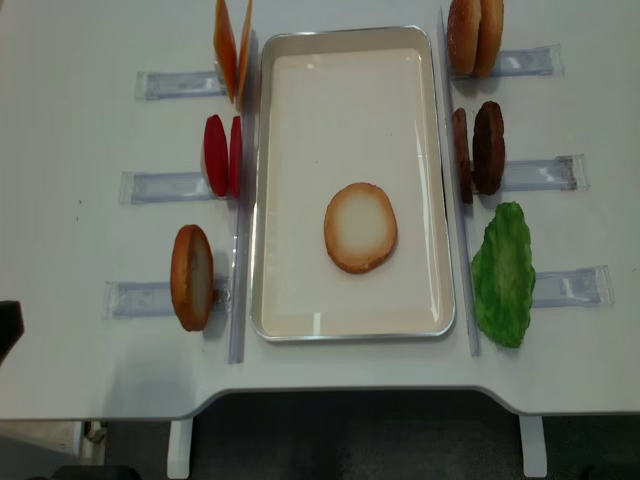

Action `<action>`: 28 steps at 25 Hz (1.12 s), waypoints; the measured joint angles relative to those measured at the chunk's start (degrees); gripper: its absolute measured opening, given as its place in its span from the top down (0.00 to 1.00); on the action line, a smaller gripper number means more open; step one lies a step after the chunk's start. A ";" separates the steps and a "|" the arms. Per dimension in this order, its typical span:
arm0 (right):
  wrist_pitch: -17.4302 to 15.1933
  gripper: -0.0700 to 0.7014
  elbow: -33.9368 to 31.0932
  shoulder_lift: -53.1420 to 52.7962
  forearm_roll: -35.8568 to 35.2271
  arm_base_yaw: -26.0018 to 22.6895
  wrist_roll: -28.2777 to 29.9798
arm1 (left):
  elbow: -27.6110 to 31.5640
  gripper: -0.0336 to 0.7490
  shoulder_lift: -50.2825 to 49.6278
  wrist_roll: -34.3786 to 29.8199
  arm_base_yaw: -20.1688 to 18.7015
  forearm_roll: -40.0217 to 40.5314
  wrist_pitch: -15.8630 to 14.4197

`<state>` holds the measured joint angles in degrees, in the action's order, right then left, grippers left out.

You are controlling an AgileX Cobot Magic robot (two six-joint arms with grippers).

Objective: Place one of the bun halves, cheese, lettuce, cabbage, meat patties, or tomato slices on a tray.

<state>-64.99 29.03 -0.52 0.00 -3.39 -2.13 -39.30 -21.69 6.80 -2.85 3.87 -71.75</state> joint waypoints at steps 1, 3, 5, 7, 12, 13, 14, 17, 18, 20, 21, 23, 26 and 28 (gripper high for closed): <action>0.00 0.30 0.00 0.00 0.00 0.00 0.00 | 0.57 0.22 1.27 -0.14 0.00 -0.17 -0.13; 0.00 0.30 0.00 0.00 0.00 0.00 0.00 | 2.15 0.22 4.16 -1.19 0.00 -0.76 -0.18; 0.00 0.30 0.00 0.00 0.00 0.00 0.00 | 4.06 0.22 6.78 -3.06 0.00 -1.49 -0.24; 0.00 0.30 0.00 0.00 0.00 0.00 0.00 | 5.79 0.22 9.63 -3.78 0.00 -2.09 -0.43; 0.00 0.30 0.00 0.00 0.00 0.00 0.00 | 9.26 0.22 15.51 -4.43 0.00 -2.78 0.76; 0.00 0.30 0.00 0.00 0.00 0.00 0.00 | 9.63 0.22 16.64 -4.49 0.00 -2.78 1.19; 0.00 0.30 0.00 0.00 0.00 0.00 0.00 | 9.84 0.22 17.71 -4.63 0.00 -2.78 1.75; 0.00 0.30 0.00 0.00 0.00 0.00 0.00 | 10.19 0.22 20.34 -4.63 0.00 -2.78 3.72; 0.00 0.30 0.00 0.00 0.00 0.00 0.00 | 10.37 0.22 21.20 -4.63 0.00 -2.78 4.45; 0.00 0.30 0.00 0.00 0.00 0.00 0.00 | 11.36 0.22 22.43 -4.66 0.00 -2.97 6.30; 0.00 0.30 0.00 0.00 0.00 0.00 0.00 | 11.78 0.22 22.57 -4.86 0.00 -3.11 6.90; 0.00 0.30 0.00 0.00 0.00 0.00 0.00 | 12.01 0.22 22.57 -5.53 0.00 -3.87 7.39; 0.00 0.30 0.00 0.00 0.00 0.00 0.00 | 12.06 0.22 22.57 -6.06 0.00 -3.87 7.96; 0.00 0.30 0.00 0.00 0.00 0.00 0.00 | 12.06 0.22 22.57 -6.40 0.00 -3.87 7.96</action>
<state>-64.99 29.03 -0.52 0.00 -3.39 -2.13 -27.24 0.87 0.40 -2.85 0.00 -63.79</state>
